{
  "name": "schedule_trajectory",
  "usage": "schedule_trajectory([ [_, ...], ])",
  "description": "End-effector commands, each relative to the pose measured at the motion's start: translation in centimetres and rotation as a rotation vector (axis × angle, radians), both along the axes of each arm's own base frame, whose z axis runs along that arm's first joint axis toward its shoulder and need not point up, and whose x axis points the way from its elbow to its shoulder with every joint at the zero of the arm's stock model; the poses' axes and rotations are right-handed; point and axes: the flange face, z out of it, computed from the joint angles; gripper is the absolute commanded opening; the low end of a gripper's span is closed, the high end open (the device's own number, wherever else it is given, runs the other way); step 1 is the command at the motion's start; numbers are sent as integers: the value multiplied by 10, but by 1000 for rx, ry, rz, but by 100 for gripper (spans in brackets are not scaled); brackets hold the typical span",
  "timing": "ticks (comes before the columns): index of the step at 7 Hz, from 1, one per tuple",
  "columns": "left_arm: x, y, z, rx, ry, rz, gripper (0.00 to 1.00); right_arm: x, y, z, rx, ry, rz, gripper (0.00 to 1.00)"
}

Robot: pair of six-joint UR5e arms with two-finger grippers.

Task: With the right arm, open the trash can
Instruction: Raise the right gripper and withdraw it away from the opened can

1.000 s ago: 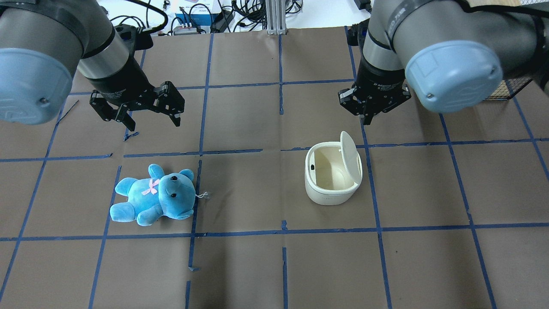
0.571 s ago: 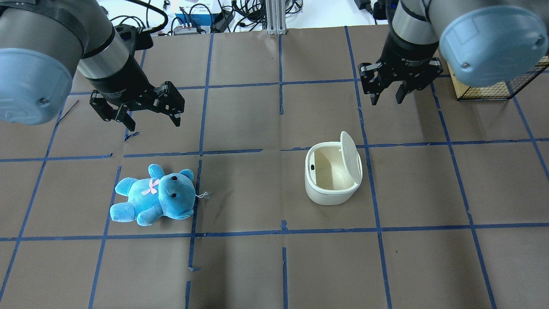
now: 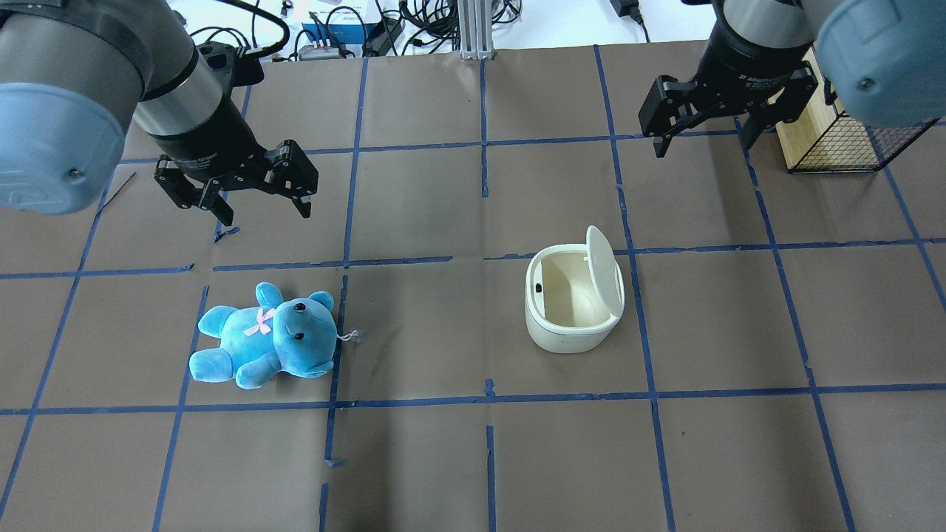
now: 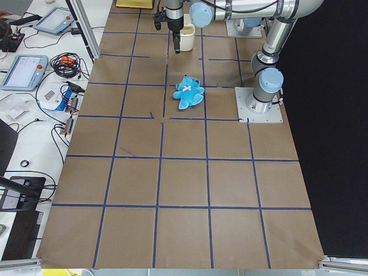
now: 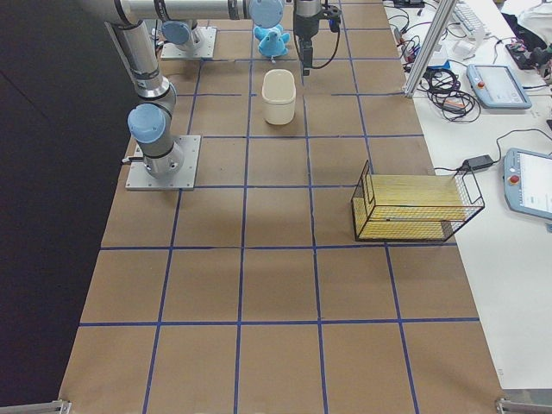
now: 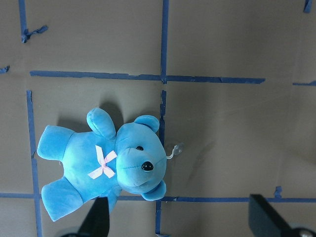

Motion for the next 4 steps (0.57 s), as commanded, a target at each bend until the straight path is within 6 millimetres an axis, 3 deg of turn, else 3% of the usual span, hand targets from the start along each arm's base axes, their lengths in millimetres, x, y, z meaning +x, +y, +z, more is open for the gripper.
schedule_trajectory([
  [1, 0, 0, 0, 0, -1, 0, 100, 1, 4, 3, -4, 1, 8, 100],
  [4, 0, 0, 0, 0, -1, 0, 100, 1, 16, 9, 14, 2, 1, 100],
])
